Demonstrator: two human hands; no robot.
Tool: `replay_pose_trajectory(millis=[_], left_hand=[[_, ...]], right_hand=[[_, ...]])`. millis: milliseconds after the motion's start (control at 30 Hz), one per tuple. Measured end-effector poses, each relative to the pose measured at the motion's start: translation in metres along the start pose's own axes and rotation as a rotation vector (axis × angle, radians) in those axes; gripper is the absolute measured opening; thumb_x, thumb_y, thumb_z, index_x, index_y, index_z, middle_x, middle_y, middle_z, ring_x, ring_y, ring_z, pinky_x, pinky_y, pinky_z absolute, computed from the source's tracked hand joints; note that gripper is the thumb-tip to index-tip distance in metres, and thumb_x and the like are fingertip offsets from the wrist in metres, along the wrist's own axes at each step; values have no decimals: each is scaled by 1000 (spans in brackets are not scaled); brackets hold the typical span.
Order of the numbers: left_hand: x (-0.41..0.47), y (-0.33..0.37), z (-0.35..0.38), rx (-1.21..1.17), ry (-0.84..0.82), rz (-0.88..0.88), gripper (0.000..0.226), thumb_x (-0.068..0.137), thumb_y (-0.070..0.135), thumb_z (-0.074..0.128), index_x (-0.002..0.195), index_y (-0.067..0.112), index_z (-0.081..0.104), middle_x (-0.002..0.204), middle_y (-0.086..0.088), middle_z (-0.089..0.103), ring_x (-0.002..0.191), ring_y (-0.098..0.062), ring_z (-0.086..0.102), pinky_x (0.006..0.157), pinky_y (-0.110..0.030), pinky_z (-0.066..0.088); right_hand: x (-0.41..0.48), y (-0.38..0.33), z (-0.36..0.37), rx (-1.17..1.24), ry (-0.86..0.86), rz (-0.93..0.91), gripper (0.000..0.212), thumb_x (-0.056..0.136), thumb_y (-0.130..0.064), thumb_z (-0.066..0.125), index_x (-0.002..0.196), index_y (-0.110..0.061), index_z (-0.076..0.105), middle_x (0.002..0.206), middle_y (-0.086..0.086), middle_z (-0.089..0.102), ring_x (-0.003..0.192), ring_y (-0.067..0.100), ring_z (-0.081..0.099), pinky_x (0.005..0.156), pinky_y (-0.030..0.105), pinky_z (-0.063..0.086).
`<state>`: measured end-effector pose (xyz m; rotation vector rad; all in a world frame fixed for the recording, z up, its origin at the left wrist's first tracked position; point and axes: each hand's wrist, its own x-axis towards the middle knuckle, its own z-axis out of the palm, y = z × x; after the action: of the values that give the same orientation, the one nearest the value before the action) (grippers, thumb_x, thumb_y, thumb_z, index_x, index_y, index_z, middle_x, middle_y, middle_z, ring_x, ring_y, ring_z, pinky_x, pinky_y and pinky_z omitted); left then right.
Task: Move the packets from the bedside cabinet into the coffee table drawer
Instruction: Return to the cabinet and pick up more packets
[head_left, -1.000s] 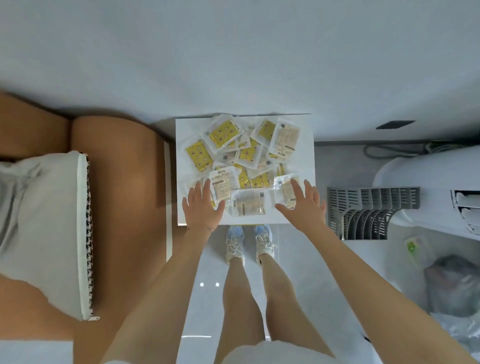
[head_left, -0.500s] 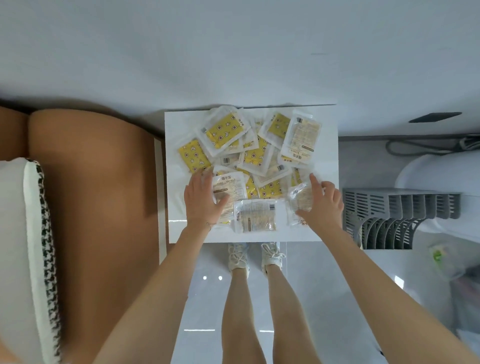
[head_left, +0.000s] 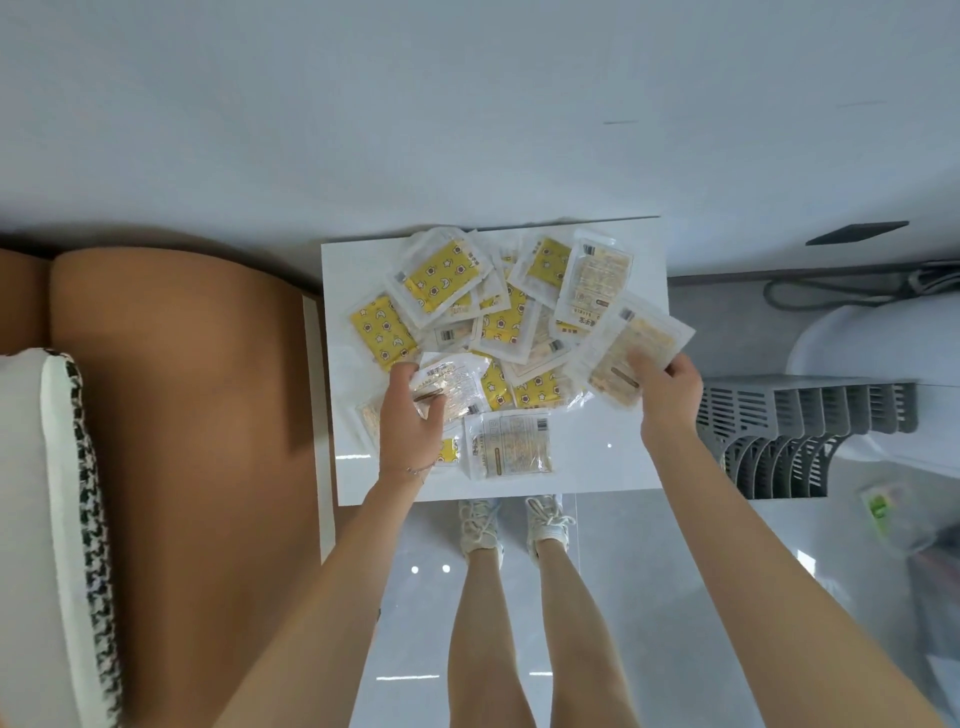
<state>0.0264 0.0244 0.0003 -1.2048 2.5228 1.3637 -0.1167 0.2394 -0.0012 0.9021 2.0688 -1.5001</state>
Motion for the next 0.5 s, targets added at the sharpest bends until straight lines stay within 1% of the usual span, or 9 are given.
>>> replay_pose_trajectory(millis=[100, 133, 200, 233, 300, 333, 367, 433, 500], left_hand=[[0, 1, -4, -63, 37, -16, 29, 87, 2, 58, 113, 0, 45, 99, 0, 48, 91, -18, 49, 79, -28, 41], [1, 1, -5, -90, 51, -33, 29, 87, 2, 57, 113, 1, 45, 97, 0, 48, 88, -17, 50, 78, -28, 41], [4, 1, -7, -147, 77, -85, 31, 86, 2, 58, 114, 2, 44, 95, 3, 49, 85, -13, 51, 76, -23, 42], [6, 1, -8, -176, 84, -110, 32, 86, 2, 59, 115, 2, 44, 95, 4, 49, 84, -11, 51, 76, -20, 42], [8, 0, -11, -234, 74, -160, 35, 86, 4, 60, 117, 4, 43, 102, 1, 50, 87, -12, 52, 73, -14, 43], [9, -1, -11, -242, 53, -183, 37, 86, 5, 61, 118, 6, 42, 106, 0, 51, 88, -13, 52, 71, -11, 42], [9, -1, -11, -240, 30, -201, 40, 85, 6, 61, 120, 8, 42, 110, -1, 51, 90, -13, 53, 71, -10, 41], [9, -1, -9, -261, -1, -238, 44, 85, 6, 63, 123, 9, 42, 116, -1, 52, 99, -13, 52, 77, -15, 40], [7, -1, -5, -311, 5, -276, 44, 84, 7, 65, 122, 9, 43, 116, 0, 52, 101, -13, 52, 79, -16, 41]], right_hand=[[12, -15, 20, -3, -35, -10, 13, 90, -10, 63, 103, -13, 63, 92, -5, 66, 82, 11, 65, 64, 21, 51], [18, -19, 27, -38, -32, -20, 11, 90, -10, 62, 101, -13, 62, 93, -3, 66, 82, 12, 64, 62, 20, 50], [27, -25, 41, -132, -14, -63, 7, 89, -9, 61, 95, -12, 61, 97, 2, 65, 83, 17, 64, 58, 19, 49], [30, -29, 46, -178, 3, -91, 6, 87, -11, 61, 92, -12, 61, 102, 4, 65, 87, 20, 64, 60, 21, 52], [34, -30, 56, -282, 33, -152, 18, 80, -21, 62, 96, -12, 64, 114, 7, 63, 103, 27, 61, 77, 37, 57], [36, -27, 60, -345, 33, -178, 27, 79, -23, 63, 104, -12, 65, 121, 7, 60, 112, 29, 56, 88, 42, 54], [34, -28, 64, -388, 22, -197, 34, 80, -23, 64, 112, -12, 64, 127, 8, 57, 118, 29, 51, 95, 44, 50], [30, -30, 72, -404, -1, -202, 39, 83, -17, 64, 121, -12, 60, 134, 6, 51, 119, 27, 50, 97, 42, 49], [27, -34, 75, -332, -1, -170, 40, 84, -10, 64, 123, -15, 58, 131, 4, 51, 108, 24, 57, 91, 36, 53]])
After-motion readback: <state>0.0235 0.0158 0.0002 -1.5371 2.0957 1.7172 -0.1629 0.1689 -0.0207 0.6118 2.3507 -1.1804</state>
